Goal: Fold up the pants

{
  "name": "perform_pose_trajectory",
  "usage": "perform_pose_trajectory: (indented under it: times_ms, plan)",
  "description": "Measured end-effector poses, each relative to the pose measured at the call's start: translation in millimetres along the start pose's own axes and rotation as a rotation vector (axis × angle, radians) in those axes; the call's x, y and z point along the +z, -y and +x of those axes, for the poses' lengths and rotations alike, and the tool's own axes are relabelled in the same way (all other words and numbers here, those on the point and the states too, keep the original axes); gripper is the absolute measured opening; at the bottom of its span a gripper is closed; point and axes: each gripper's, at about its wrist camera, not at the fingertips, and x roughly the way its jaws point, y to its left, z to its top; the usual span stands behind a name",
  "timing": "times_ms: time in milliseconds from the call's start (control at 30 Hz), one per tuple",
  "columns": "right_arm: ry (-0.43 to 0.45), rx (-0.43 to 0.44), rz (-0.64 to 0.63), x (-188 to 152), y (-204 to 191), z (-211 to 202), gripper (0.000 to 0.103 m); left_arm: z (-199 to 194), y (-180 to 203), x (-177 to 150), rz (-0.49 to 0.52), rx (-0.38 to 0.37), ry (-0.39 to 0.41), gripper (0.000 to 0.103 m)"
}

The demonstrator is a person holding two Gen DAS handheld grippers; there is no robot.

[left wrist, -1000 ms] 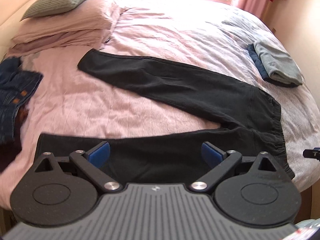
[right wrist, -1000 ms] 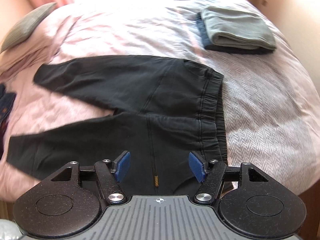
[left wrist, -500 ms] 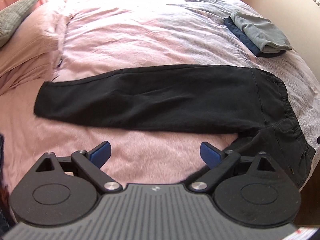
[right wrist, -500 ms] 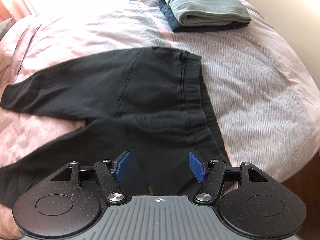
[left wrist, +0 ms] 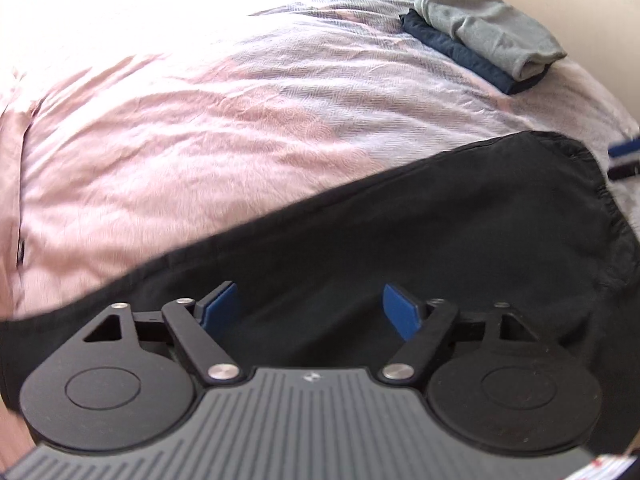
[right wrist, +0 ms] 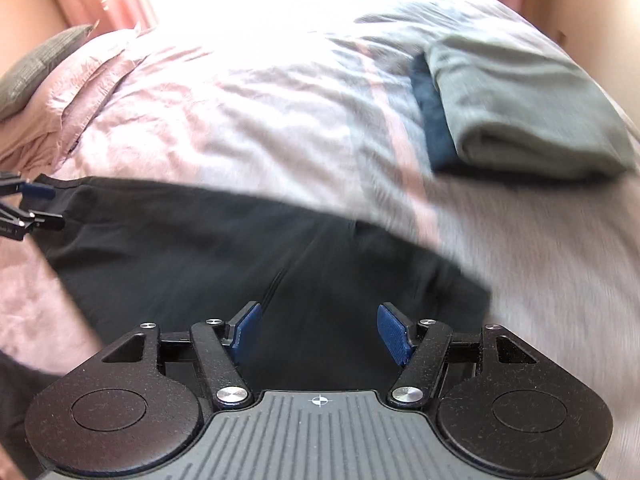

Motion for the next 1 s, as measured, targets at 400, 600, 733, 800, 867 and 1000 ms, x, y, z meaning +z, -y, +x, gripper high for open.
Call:
perform_pose_trajectory:
  times_ms: [400,600,733,800,867,1000]
  plan:
    - [-0.094,0.158,-0.129,57,61,106,0.062,102,-37,32,0.217,0.062,-0.142,0.074]
    - [-0.148,0.280,-0.019,64,73,127,0.051,123,-34,24,0.310,0.048,-0.210,0.072]
    - [-0.099,0.204,-0.080,60,65,105,0.018,115,-23,18,0.368,0.077,-0.216,0.031]
    - [-0.034,0.175,-0.099,57,55,77,0.016,103,-21,13,0.388,0.135,-0.206,0.012]
    - [0.033,0.108,-0.190,50,29,40,0.015,79,-23,10,0.341,0.166,-0.148,0.009]
    - [0.161,-0.038,-0.322,5,-30,-39,0.015,1,-17,-11,0.205,0.219,-0.001,0.008]
